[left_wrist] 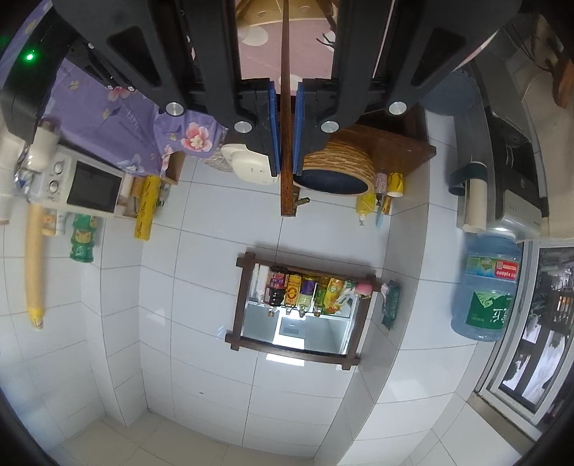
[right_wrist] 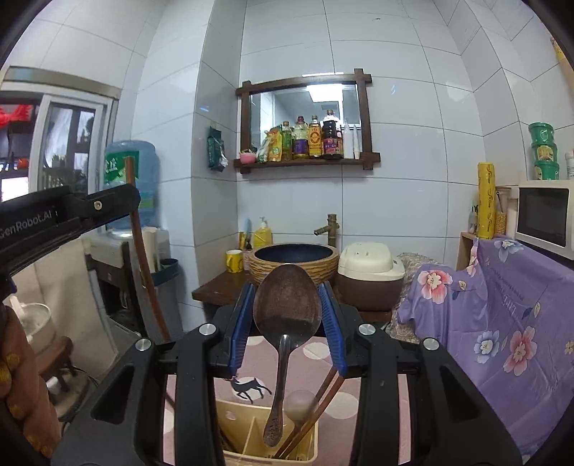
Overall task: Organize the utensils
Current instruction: 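Carry the spoon and chopstick over the holder and lower them in, then open both tools and pull back from the holder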
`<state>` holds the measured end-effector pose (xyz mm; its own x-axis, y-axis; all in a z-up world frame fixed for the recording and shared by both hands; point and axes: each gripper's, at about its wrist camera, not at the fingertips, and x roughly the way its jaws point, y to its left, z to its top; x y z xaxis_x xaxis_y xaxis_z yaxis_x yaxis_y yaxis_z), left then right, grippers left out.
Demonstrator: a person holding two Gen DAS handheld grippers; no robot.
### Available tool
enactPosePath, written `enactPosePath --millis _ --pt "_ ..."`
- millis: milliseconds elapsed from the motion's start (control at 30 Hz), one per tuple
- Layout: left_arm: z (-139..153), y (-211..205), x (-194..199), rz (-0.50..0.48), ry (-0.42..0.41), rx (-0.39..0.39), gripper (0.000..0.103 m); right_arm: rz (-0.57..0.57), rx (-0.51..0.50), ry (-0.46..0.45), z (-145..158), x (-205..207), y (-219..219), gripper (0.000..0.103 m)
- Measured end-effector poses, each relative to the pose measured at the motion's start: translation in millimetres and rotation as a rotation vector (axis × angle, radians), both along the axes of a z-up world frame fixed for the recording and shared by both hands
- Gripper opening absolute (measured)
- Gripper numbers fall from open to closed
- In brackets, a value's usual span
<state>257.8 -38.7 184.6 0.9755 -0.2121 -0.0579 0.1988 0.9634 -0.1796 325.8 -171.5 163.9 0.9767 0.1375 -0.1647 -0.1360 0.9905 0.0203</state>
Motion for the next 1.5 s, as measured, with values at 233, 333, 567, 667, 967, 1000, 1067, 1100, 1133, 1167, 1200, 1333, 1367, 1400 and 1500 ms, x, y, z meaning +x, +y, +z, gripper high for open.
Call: enactPosePath --millis 233,333,567,667,967,1000,1067,1100,1133,1167,1200,1333,1367,1400,1500 --pt "-60.4 -1.7 10.3 0.000 0.116 0.000 0.008 -0.026 0.014 0.099 -62.2 14.7 -5.2 0.038" --pt "-78.7 0.3 4.7 -0.005 0.143 0.003 0.008 -0.026 0.001 0.122 -82.0 12.7 -4.5 0.038" --pt "-103.4 -4.0 2.9 -0.013 0.189 0.050 0.008 -0.029 -0.015 0.171 -111.3 9.3 -3.2 0.038" --pt "-104.2 -0.7 0.2 -0.009 0.197 0.047 0.008 -0.031 -0.021 0.168 -117.3 6.0 -4.2 0.038" --pt "-103.4 18.8 -46.3 -0.003 0.242 0.024 0.058 -0.043 -0.014 0.130 -108.2 -51.4 -17.3 0.065" --pt "-108.1 23.0 -51.5 -0.011 0.269 0.004 0.058 -0.036 -0.008 0.144 -108.1 -58.4 -19.0 0.065" --pt "-120.7 27.0 -60.8 -0.009 0.329 0.007 0.060 -0.019 -0.002 0.191 -109.8 -75.7 -21.8 0.066" --pt "-128.2 28.2 -65.4 -0.005 0.359 0.018 0.061 -0.010 0.004 0.219 -112.0 -85.9 -23.4 0.068" --pt "-135.1 29.3 -69.6 -0.004 0.381 0.022 0.062 -0.003 0.000 0.242 -114.9 -94.3 -23.7 0.069" --pt "-143.8 31.8 -74.2 -0.004 0.411 0.023 0.062 0.001 -0.013 0.261 -118.9 -101.6 -22.9 0.070" --pt "-151.7 34.3 -77.8 -0.002 0.439 0.023 0.062 0.002 -0.030 0.281 -123.1 -109.4 -21.7 0.070" --pt "-178.4 45.7 -91.2 0.047 0.499 0.053 0.063 -0.011 -0.073 0.362 -147.5 -131.1 -19.1 0.070" --pt "-184.5 49.4 -93.2 0.059 0.517 0.054 0.063 -0.028 -0.088 0.385 -155.2 -133.8 -18.5 0.070" --pt "-190.1 53.7 -93.7 0.064 0.537 0.044 0.063 -0.038 -0.095 0.400 -161.3 -135.5 -18.1 0.070" --pt "-207.7 63.6 -92.4 0.074 0.599 0.008 0.062 -0.063 -0.080 0.462 -179.2 -134.8 -21.0 0.070"
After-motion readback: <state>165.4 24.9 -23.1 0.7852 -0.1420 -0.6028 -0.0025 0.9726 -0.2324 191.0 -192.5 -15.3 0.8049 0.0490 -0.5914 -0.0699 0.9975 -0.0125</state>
